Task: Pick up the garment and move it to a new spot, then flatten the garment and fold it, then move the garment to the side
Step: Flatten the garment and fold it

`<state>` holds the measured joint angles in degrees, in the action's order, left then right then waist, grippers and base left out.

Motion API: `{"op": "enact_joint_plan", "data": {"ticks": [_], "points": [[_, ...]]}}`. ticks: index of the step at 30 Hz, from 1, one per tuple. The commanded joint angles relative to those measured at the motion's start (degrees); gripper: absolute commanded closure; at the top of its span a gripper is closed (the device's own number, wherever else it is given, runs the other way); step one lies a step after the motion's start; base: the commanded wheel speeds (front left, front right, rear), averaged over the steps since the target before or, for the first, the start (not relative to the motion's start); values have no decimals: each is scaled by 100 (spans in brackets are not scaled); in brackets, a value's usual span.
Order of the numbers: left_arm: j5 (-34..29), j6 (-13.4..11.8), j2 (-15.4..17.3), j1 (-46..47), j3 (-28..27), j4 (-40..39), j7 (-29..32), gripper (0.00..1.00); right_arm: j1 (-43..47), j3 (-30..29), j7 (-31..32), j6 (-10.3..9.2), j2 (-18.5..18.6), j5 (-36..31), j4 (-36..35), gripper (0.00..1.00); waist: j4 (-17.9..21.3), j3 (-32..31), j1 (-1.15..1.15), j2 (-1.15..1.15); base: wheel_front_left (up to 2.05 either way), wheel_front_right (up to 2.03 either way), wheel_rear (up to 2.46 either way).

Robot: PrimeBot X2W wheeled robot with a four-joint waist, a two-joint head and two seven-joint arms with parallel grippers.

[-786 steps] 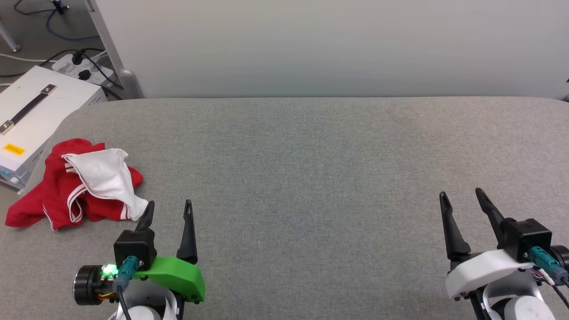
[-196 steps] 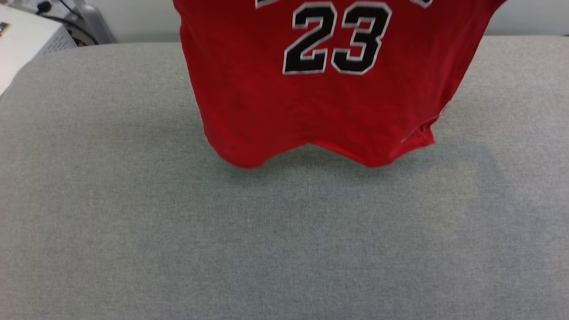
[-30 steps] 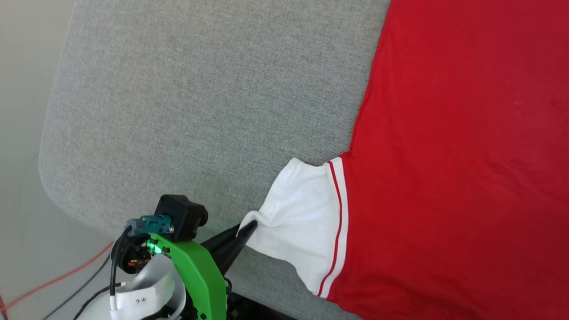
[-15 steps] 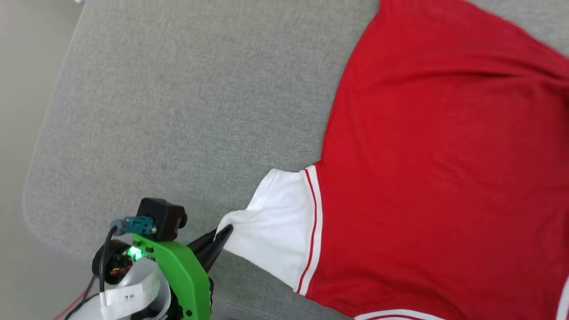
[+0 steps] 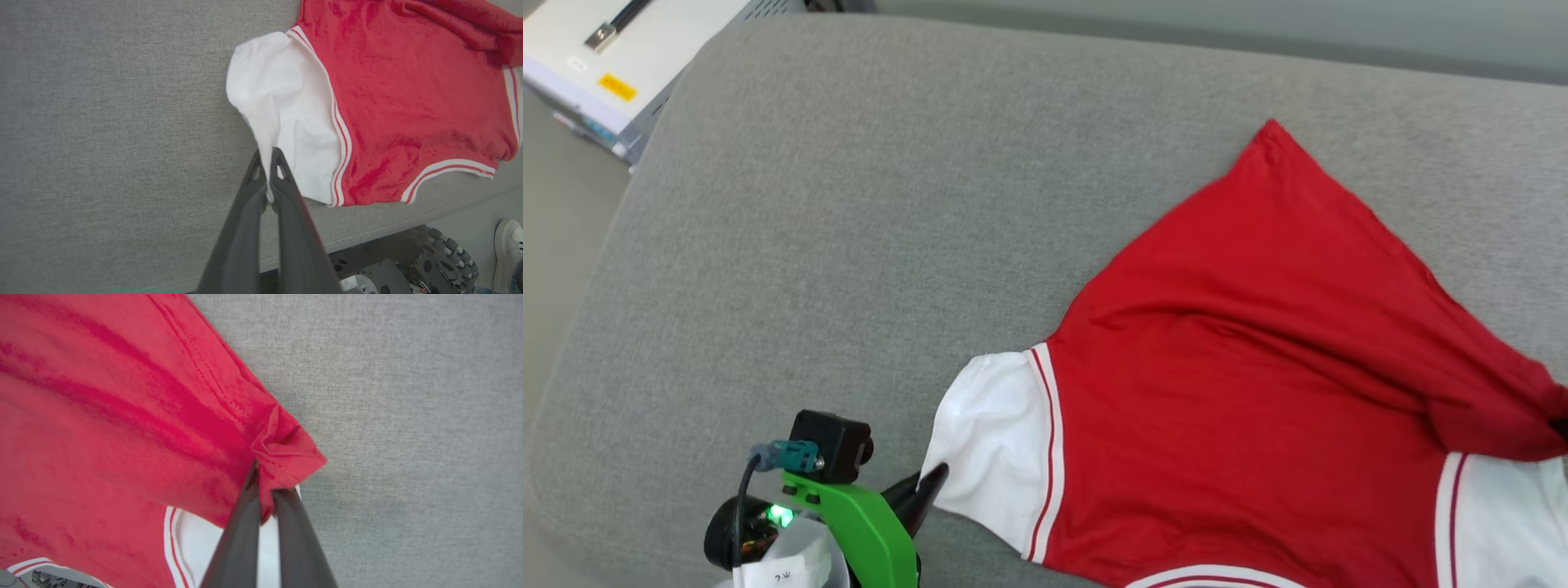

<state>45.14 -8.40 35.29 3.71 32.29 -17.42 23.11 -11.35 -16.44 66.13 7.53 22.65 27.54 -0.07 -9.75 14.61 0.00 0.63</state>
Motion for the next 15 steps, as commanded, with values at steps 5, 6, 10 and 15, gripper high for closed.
{"op": "enact_joint_plan", "data": {"ticks": [5,6,10,15], "points": [[78,-78,-172,-149,-9,99,-194,100,758,-230,60,-4,-262,104,-487,100,416,-581,0,-63,0,0,0],[93,-81,-206,-163,-14,122,-235,100,894,-265,55,-4,-316,101,-573,100,427,-620,0,-63,0,0,0],[109,-109,-321,-191,-50,197,-407,100,1324,-392,10,-4,-558,104,-832,100,435,-724,0,-63,0,0,0],[112,-124,-440,-198,-99,274,-620,100,1756,-395,-4,-4,-767,73,-961,100,418,-765,0,-63,0,0,0]]}}
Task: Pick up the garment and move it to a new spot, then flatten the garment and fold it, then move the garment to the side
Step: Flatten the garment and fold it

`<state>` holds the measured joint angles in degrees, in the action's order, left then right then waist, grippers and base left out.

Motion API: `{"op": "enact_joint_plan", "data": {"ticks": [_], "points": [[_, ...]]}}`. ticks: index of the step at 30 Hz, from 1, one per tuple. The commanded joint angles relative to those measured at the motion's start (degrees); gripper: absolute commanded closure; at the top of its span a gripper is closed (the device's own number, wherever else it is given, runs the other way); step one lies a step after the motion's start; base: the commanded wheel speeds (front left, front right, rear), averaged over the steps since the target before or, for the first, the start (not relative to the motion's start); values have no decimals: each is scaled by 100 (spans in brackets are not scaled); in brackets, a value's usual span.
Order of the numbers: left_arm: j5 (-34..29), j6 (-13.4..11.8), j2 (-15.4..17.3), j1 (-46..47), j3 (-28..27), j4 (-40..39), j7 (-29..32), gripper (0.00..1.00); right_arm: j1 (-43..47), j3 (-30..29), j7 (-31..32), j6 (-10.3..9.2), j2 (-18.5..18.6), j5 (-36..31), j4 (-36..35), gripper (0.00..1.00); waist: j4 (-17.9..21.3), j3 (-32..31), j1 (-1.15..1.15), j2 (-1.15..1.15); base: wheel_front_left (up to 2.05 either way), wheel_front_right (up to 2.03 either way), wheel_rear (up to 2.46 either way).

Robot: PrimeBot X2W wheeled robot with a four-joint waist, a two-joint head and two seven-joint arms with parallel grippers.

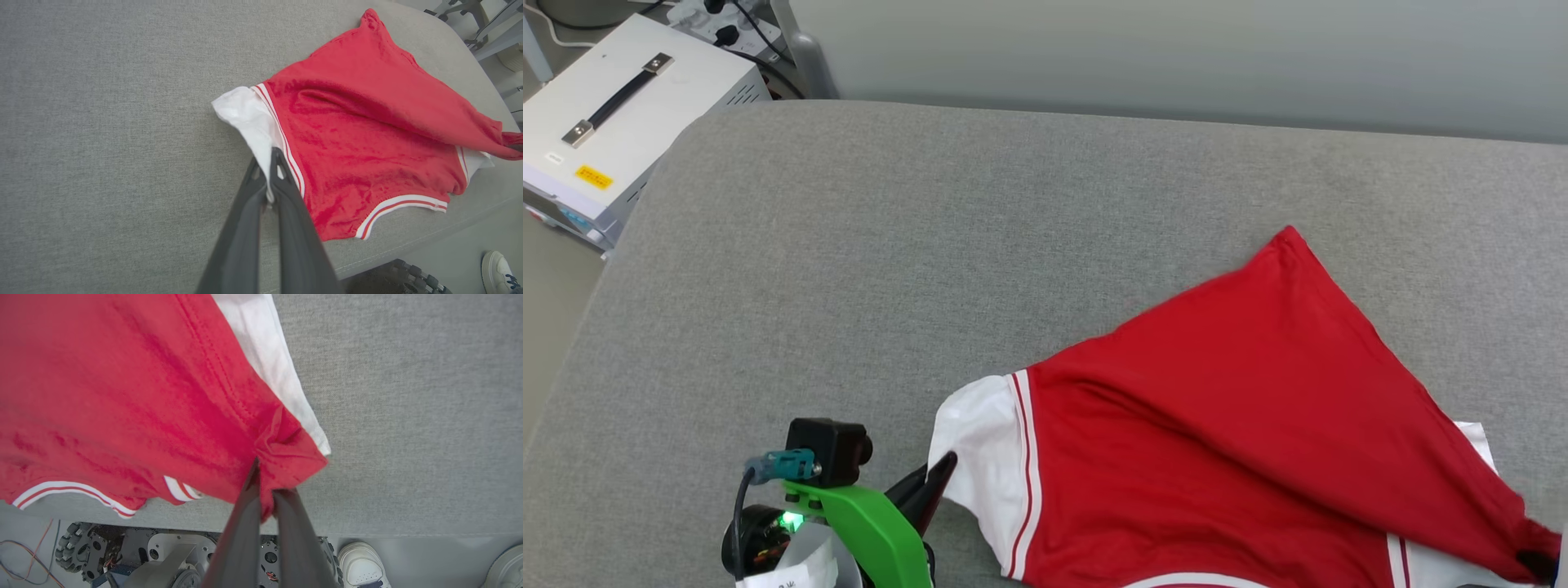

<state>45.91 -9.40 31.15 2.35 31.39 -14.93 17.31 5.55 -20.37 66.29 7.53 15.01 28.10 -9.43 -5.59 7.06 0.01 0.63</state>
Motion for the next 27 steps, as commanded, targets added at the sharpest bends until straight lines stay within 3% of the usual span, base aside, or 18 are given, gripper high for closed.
{"op": "enact_joint_plan", "data": {"ticks": [1,3,5,18,27], "points": [[25,-19,-39,-50,-8,38,-66,100,114,11,-27,-4,-15,7,-25,100,-9,-10,-1,-63,0,0,0],[-9,-7,-72,-11,-4,69,-128,100,184,80,-57,-4,-2,-17,-34,100,-37,-8,-1,-63,0,0,0],[-37,13,-112,39,-2,86,-194,100,162,141,-198,-4,44,-72,-71,0,-72,9,-1,-63,0,0,0],[-246,-6,-179,253,111,-311,-237,100,-1195,588,37,-4,570,204,-604,0,-597,498,-1,-63,0,0,0],[-353,115,-270,556,218,-533,-244,100,-2825,1187,477,-4,906,-72,-96,0,-1131,1316,-1,-63,0,0,0]]}}
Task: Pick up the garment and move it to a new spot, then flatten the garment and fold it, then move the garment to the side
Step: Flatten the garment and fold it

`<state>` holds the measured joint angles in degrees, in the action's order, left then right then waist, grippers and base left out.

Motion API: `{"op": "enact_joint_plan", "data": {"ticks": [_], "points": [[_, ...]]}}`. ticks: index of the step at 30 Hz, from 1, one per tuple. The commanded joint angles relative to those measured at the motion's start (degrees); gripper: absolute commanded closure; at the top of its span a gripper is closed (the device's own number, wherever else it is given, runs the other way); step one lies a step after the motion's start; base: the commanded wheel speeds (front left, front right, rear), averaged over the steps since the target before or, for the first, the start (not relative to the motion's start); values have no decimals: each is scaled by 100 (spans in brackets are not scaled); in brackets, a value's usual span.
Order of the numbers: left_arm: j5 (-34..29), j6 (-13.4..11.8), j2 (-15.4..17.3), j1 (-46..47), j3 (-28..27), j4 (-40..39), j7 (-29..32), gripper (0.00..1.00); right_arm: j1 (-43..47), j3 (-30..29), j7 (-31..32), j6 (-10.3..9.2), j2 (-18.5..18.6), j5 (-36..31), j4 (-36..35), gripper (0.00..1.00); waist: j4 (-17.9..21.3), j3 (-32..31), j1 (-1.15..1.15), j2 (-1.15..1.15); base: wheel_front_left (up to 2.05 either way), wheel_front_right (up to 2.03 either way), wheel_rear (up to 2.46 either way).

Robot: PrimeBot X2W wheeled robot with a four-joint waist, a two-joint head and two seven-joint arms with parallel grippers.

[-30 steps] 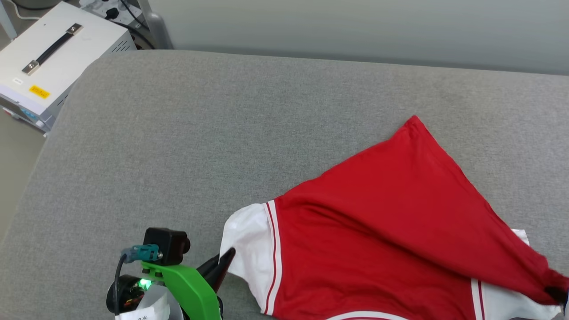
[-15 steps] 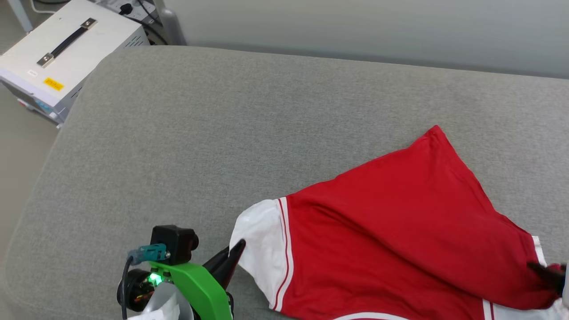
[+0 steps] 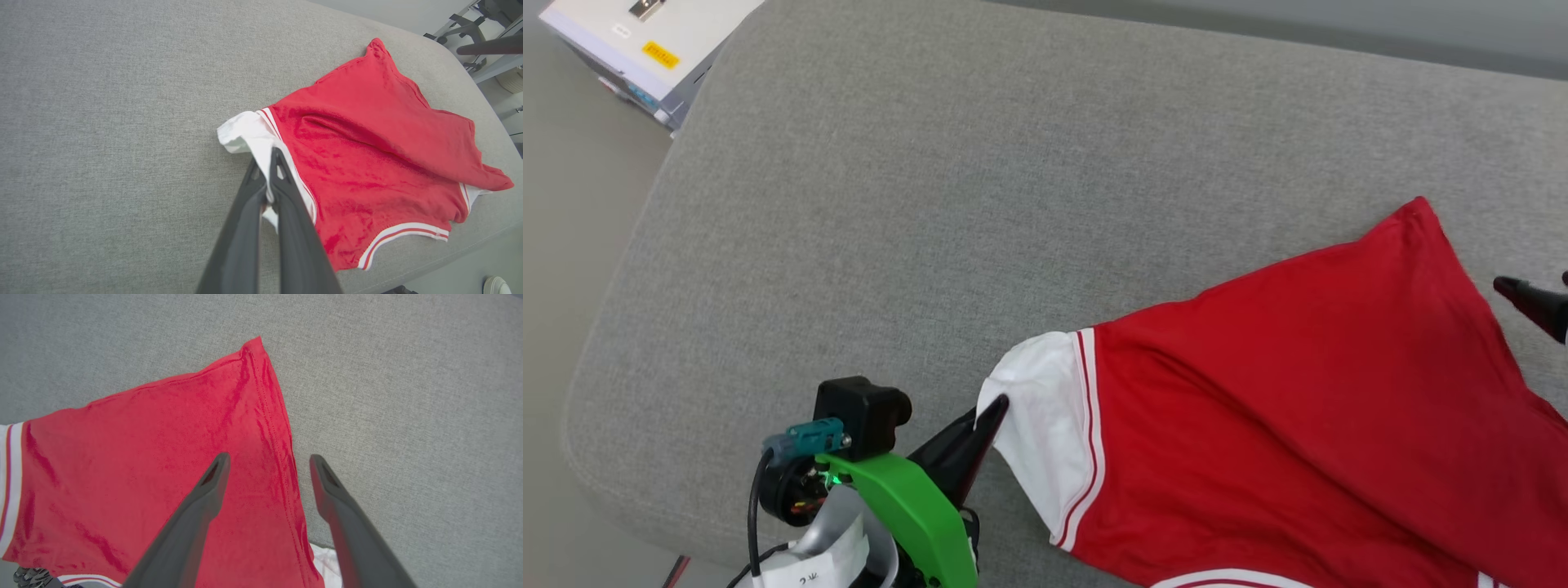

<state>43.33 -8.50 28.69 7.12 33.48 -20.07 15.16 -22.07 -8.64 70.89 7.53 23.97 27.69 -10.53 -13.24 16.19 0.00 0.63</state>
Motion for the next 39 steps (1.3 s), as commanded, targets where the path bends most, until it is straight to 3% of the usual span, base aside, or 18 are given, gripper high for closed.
{"op": "enact_joint_plan", "data": {"ticks": [1,11,22,23,24,25,31,39], "points": [[-101,45,-55,118,23,-9,-47,100,-237,88,37,-4,54,-75,125,0,-433,483,0,-63,0,0,0],[-152,275,-298,391,254,207,-136,100,-1127,574,-66,-4,467,-417,1214,0,-914,940,0,-63,0,0,0],[-140,383,-470,531,377,376,-211,100,-1068,797,-184,-4,606,-530,2092,0,-1101,1025,0,-63,0,0,0],[-135,393,-476,540,380,391,-217,100,-1040,771,-147,-4,572,-507,2163,11,-1111,1025,0,-63,0,0,0],[-129,403,-484,552,383,410,-224,100,-999,770,-87,-4,557,-496,2223,70,-1126,1022,0,-63,0,0,0],[-123,408,-492,561,381,425,-234,100,-966,788,-55,-4,568,-497,2243,100,-1137,1016,0,-63,0,0,0],[-75,363,-432,566,229,476,-314,100,-890,847,-301,-4,577,-448,2296,100,-1100,837,0,-63,0,0,0],[-2,261,-344,515,8,347,-429,100,-1086,1140,-1364,-4,587,-292,2352,100,-776,341,0,-63,0,0,0]]}}
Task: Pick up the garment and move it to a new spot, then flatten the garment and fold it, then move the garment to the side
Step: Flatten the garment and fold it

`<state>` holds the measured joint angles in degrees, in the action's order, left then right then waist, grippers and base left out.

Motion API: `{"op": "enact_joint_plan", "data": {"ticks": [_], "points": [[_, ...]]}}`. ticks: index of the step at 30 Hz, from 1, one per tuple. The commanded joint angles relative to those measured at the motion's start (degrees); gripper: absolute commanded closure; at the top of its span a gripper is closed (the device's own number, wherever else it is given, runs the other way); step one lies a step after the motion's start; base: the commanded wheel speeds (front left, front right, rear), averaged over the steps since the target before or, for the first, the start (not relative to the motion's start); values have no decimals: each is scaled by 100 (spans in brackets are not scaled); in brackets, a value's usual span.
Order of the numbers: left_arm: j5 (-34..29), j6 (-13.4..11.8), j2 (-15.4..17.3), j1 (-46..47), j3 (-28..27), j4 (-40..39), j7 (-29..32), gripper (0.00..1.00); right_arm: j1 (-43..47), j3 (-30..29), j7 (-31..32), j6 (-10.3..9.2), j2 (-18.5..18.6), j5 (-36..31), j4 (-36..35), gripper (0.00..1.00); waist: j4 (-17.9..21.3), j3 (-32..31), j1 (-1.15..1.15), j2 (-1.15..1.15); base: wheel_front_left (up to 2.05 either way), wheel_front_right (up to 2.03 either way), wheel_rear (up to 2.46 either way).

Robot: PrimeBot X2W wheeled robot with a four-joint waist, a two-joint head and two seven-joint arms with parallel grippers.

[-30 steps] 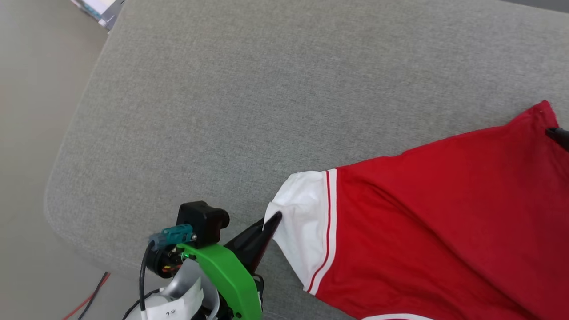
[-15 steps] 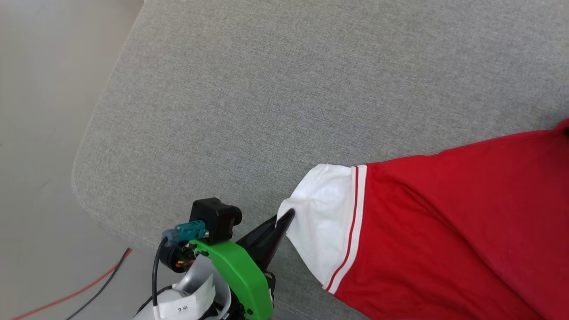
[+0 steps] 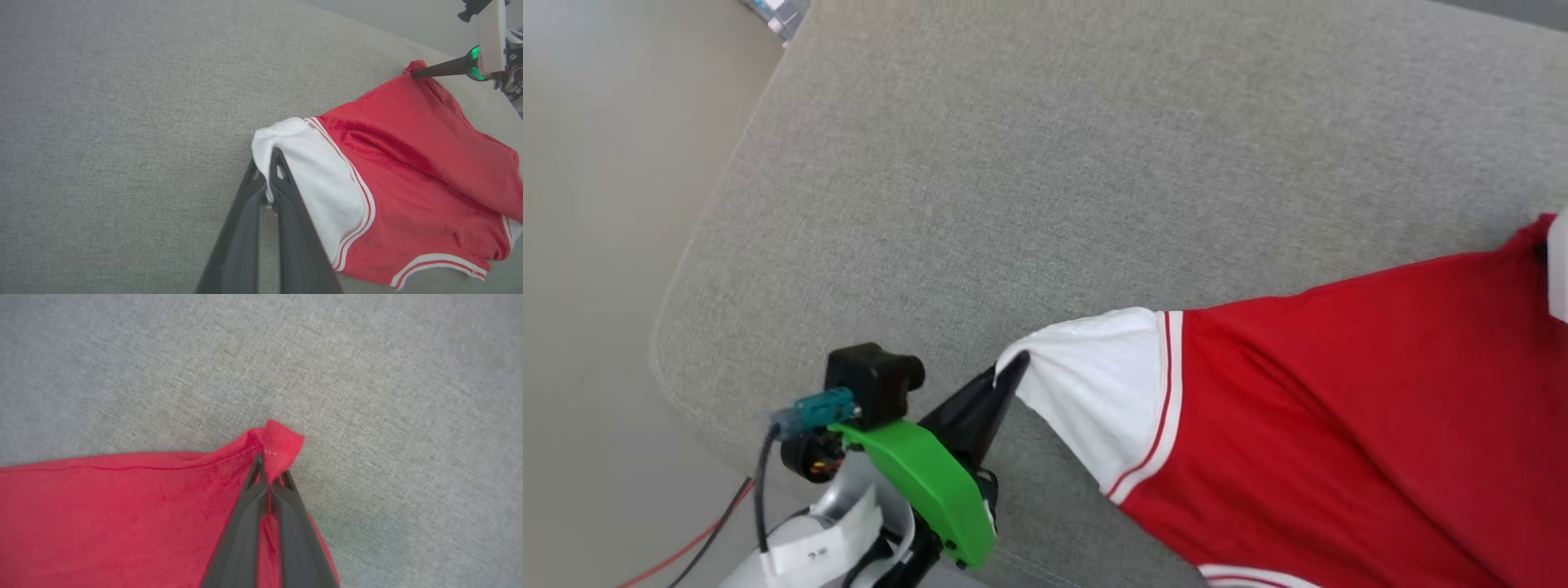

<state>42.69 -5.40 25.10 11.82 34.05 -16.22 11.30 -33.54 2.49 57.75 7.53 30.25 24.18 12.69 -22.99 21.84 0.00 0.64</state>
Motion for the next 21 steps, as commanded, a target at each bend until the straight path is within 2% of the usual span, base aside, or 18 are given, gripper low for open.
{"op": "enact_joint_plan", "data": {"ticks": [1,9,14,21], "points": [[72,-85,33,44,-134,-88,-98,100,27,60,-225,-4,-57,81,36,100,266,-317,0,-64,0,0,0],[-54,-376,355,113,-680,-418,-270,100,-124,348,-1293,-4,-13,364,-83,100,805,-970,0,-64,0,0,0],[-78,-555,513,129,-1010,-653,-347,100,-96,413,-1627,-4,95,633,-302,100,1115,-1287,0,-64,0,0,0],[-128,-749,704,194,-1469,-967,-506,100,94,300,-2020,-4,210,783,-974,100,1507,-1600,0,-64,0,0,0]]}}
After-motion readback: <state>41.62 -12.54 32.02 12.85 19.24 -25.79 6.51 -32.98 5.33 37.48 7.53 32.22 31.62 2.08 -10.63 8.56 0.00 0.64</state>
